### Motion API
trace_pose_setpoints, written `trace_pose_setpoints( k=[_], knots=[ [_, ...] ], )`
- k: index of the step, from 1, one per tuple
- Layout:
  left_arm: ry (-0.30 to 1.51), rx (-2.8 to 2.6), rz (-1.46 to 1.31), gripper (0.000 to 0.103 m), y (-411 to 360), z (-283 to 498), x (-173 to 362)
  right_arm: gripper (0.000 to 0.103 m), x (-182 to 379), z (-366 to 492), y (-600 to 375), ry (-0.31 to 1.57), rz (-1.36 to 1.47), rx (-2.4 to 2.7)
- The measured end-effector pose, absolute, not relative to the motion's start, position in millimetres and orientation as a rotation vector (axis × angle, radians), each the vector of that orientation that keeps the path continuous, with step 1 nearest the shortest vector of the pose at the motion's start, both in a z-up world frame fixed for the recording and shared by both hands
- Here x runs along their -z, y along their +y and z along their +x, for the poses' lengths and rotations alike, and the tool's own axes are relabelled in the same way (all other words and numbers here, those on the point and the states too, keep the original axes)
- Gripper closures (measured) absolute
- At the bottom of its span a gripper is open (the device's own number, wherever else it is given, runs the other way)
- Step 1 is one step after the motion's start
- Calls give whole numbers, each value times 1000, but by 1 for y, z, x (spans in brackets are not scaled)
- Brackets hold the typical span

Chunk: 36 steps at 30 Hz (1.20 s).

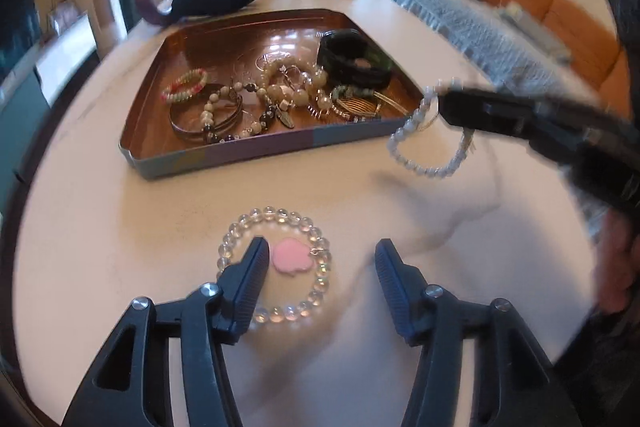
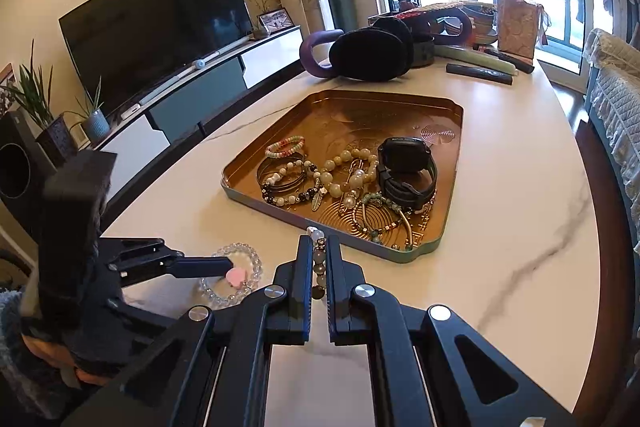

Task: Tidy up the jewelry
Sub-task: 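Grasp the crystal heart bracelet with the left gripper while the right gripper grasps the pearl bracelet, then carry both bracelets into the copper tray and open both grippers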

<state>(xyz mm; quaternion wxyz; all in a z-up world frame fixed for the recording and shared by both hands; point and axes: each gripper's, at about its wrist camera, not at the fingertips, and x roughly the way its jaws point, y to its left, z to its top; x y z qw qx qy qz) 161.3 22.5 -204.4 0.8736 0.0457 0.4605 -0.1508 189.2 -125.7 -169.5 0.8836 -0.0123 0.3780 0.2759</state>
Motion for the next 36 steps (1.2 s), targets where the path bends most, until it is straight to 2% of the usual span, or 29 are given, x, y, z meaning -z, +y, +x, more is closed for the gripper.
trace_pose_setpoints(
  k=[3, 10, 19, 36],
  knots=[
    [926, 302, 81, 75, 24, 165, 205, 98, 171, 191, -124, 791, -23, -573],
    [969, 318, -69, 76, 43, 175, 198, 98, 170, 190, -124, 780, -23, -564],
    [849, 374, -69, 76, 37, 156, 150, 98, 161, 184, -126, 746, -8, -575],
    [706, 402, -79, 76, 36, 148, 100, 98, 141, 178, -127, 692, 35, -578]
  ],
)
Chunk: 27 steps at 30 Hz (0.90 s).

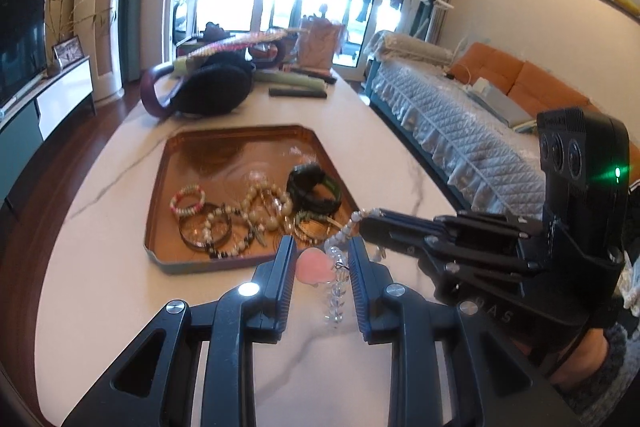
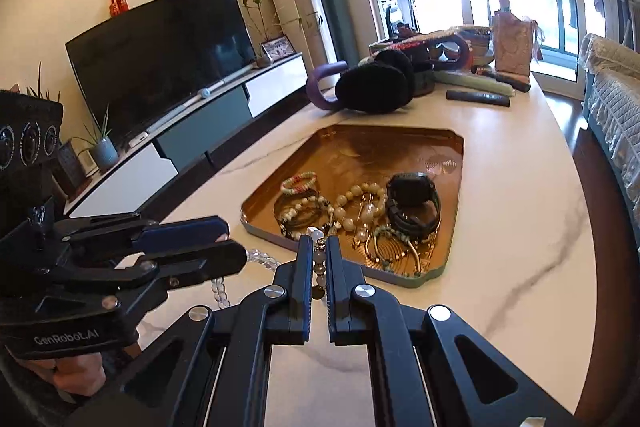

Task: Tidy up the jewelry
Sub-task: 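Carry both bracelets into the copper tray and open both grippers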

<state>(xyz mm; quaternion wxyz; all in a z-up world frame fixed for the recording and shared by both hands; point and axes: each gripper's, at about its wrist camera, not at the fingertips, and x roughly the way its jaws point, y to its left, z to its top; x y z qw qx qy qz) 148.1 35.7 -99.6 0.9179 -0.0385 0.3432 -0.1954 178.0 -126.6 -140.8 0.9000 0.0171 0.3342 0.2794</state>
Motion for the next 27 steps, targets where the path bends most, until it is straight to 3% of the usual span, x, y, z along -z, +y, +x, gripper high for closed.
trace_pose_setpoints(
  k=[14, 27],
  knots=[
    [571, 360, -91, 76, 47, 180, 46, 98, 90, 189, -124, 583, 46, -571],
    [600, 297, -101, 76, 52, 246, 46, 98, 62, 244, -107, 549, -19, -576]
  ],
)
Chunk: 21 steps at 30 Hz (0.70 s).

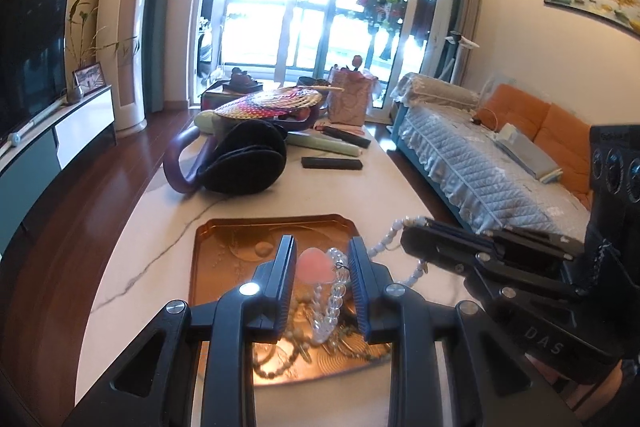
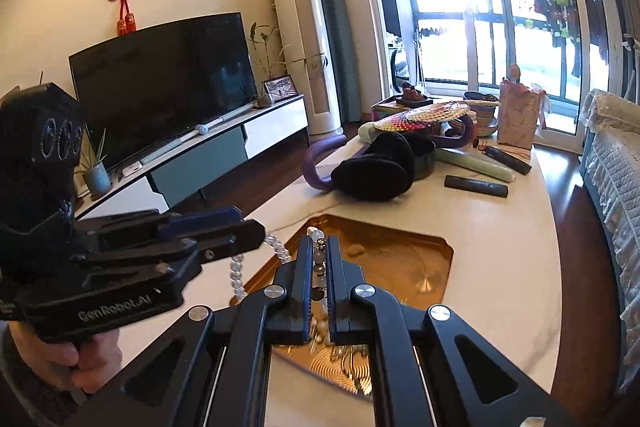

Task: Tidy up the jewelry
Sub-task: 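Carry both bracelets into the copper tray and open both grippers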

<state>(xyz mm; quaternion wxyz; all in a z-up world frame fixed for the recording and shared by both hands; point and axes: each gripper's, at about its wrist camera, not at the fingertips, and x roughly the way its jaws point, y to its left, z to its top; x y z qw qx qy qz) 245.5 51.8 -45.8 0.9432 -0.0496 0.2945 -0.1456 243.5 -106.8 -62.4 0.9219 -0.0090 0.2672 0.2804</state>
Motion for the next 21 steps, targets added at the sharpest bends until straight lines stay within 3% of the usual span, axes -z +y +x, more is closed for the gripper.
trace_pose_setpoints(
  k=[10, 21],
  knots=[
    [629, 261, -124, 76, 59, 298, 72, 98, 81, 290, -101, 574, -2, -578],
    [792, 208, -141, 76, 77, 359, 152, 98, 159, 363, -105, 746, 87, -600]
  ],
)
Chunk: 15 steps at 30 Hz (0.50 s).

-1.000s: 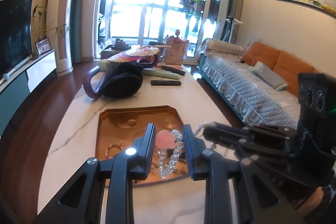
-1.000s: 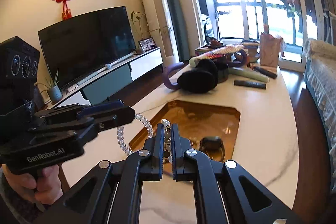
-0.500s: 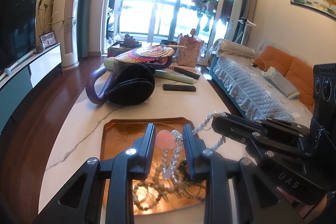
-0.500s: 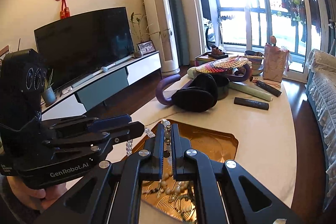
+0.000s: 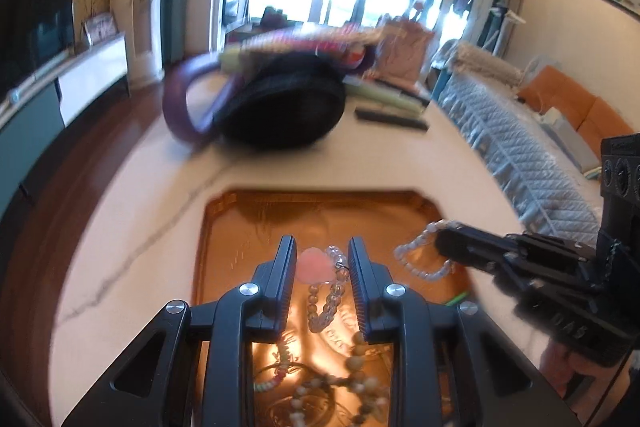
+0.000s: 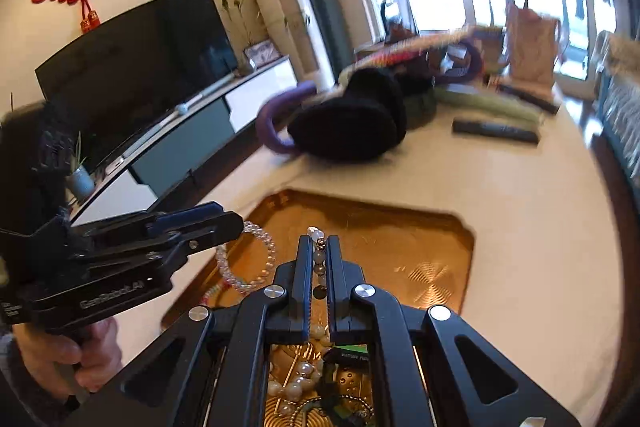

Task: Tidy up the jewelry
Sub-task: 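Carry both bracelets into the copper tray and open both grippers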

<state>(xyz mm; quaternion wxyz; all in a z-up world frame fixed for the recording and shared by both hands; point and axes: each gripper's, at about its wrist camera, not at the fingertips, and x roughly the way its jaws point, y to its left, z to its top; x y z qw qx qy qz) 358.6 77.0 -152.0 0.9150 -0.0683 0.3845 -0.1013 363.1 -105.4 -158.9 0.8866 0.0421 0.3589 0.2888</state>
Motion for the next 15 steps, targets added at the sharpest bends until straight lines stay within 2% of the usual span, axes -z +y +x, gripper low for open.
trace_pose_setpoints(
  k=[7, 14, 15],
  knots=[
    [921, 161, -170, 76, 83, 379, 204, 98, 201, 387, -117, 848, 121, -548],
    [923, 130, -121, 76, 72, 370, 204, 97, 213, 388, -111, 884, 23, -446],
    [919, 124, -101, 75, 68, 367, 200, 93, 213, 388, -110, 889, 0, -405]
  ],
)
